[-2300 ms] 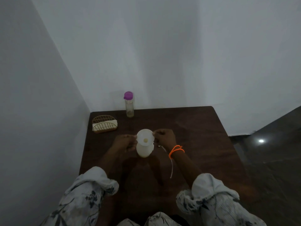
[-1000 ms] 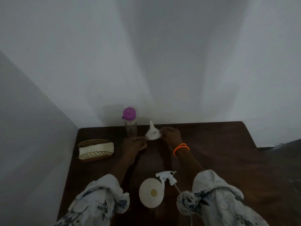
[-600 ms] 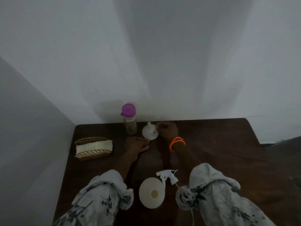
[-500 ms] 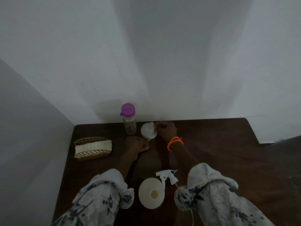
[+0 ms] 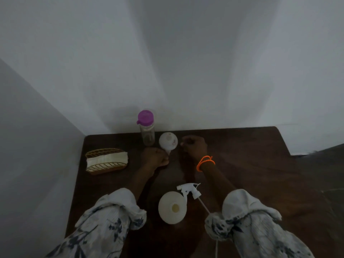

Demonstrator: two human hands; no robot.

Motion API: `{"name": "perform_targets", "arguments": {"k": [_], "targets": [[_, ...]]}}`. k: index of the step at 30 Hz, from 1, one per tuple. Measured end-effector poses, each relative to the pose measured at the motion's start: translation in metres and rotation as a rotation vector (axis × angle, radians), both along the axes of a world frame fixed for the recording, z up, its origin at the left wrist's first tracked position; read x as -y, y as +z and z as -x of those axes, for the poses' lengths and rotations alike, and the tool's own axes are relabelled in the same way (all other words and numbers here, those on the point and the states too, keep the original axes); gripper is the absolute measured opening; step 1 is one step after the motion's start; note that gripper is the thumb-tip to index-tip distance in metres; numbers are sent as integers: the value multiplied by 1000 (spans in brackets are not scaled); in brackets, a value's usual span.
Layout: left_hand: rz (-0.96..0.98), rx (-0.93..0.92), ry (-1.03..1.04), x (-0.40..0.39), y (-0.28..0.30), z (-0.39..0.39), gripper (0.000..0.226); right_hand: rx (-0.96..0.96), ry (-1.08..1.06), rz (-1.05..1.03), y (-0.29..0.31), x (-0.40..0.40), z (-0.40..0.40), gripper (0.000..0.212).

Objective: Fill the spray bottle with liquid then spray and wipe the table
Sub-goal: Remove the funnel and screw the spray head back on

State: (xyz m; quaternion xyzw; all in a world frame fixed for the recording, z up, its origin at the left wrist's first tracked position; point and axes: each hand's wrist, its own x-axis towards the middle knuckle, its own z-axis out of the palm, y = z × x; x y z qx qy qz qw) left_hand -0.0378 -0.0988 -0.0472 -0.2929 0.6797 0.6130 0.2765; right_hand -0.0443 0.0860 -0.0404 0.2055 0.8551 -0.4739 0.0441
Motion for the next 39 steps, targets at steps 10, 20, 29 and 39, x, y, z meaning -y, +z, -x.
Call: {"name": "perform_targets", "arguments": {"k": [10,20,29,39], "targets": [[-21,-175,-69,38,56,-109,18,204,217,-190,41,-28,-102,22],[90,-283,-535,44,44,-206,99,361,314,-294,31,-17,-154,70],[210,-413,-412,7,35,-211,124,379,221,-327,21,-1,-155,57],[384,-471,-429,23,55,-213,108,104,140,-289,99,-35,-126,45]]}}
